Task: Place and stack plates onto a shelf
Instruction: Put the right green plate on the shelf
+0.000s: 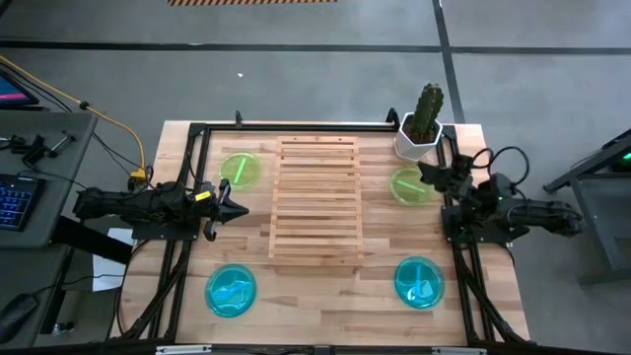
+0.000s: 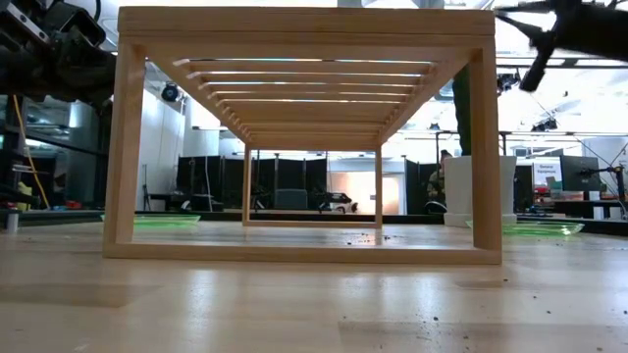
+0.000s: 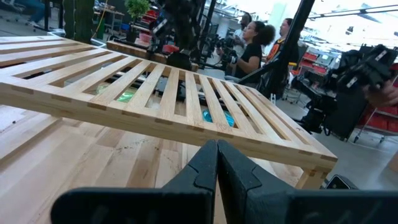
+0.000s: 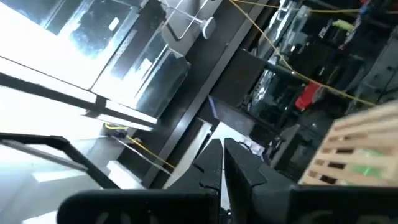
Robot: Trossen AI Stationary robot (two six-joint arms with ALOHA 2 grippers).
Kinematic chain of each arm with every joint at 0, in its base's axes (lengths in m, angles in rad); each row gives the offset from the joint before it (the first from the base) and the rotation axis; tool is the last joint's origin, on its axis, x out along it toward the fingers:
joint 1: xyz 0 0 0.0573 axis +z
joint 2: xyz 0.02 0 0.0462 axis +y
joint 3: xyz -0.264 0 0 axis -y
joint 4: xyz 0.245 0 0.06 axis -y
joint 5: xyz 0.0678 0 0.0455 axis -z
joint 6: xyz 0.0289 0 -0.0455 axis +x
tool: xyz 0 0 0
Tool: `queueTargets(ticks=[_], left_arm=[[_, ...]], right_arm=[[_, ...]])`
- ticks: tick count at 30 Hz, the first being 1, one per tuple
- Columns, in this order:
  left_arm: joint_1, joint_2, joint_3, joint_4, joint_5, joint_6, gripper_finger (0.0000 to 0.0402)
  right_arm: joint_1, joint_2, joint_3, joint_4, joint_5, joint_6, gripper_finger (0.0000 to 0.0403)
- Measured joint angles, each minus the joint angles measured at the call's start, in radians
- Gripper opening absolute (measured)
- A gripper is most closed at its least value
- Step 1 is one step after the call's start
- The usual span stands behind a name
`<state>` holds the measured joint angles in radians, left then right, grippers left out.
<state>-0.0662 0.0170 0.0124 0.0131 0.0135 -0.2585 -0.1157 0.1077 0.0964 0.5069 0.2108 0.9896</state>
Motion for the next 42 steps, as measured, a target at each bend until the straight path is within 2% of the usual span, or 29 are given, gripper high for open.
queueTargets(ticks=[3, 8, 11, 14, 18, 24, 32, 38, 42], left_arm=[[0.000, 0.000, 0.000, -0.001, 0.000, 0.000, 0.0003], [0.000, 0.000, 0.000, 0.000, 0.000, 0.000, 0.0003], [0.000, 0.000, 0.000, 0.000, 0.000, 0.000, 0.0003], [0.000, 0.000, 0.000, 0.000, 0.000, 0.000, 0.0003], [0.000, 0.000, 0.000, 0.000, 0.000, 0.000, 0.0003], [0.000, 0.000, 0.000, -0.001, 0.000, 0.000, 0.0003], [0.000, 0.000, 0.000, -0.001, 0.000, 0.000, 0.0003], [0.000, 0.000, 0.000, -0.001, 0.000, 0.000, 0.0003], [0.000, 0.000, 0.000, -0.001, 0.000, 0.000, 0.0003]], right_arm=[[0.020, 0.111, 0.120, -0.098, 0.074, -0.050, 0.0005], [0.034, 0.350, 0.386, -0.587, 0.154, -0.014, 0.0053], [0.034, 0.508, 0.522, -0.918, 0.170, 0.135, 0.0100], [0.035, 0.646, 0.607, -1.207, 0.133, 0.344, 0.0143], [0.064, 0.781, 0.633, -1.430, 0.063, 0.594, 0.0175], [0.078, 0.892, 0.590, -1.547, 0.018, 0.796, 0.0181], [0.115, 0.960, 0.489, -1.498, 0.042, 1.051, 0.0181], [0.159, 0.957, 0.426, -1.472, 0.133, 1.273, 0.0181], [0.169, 0.957, 0.374, -1.415, 0.134, 1.318, 0.0181]])
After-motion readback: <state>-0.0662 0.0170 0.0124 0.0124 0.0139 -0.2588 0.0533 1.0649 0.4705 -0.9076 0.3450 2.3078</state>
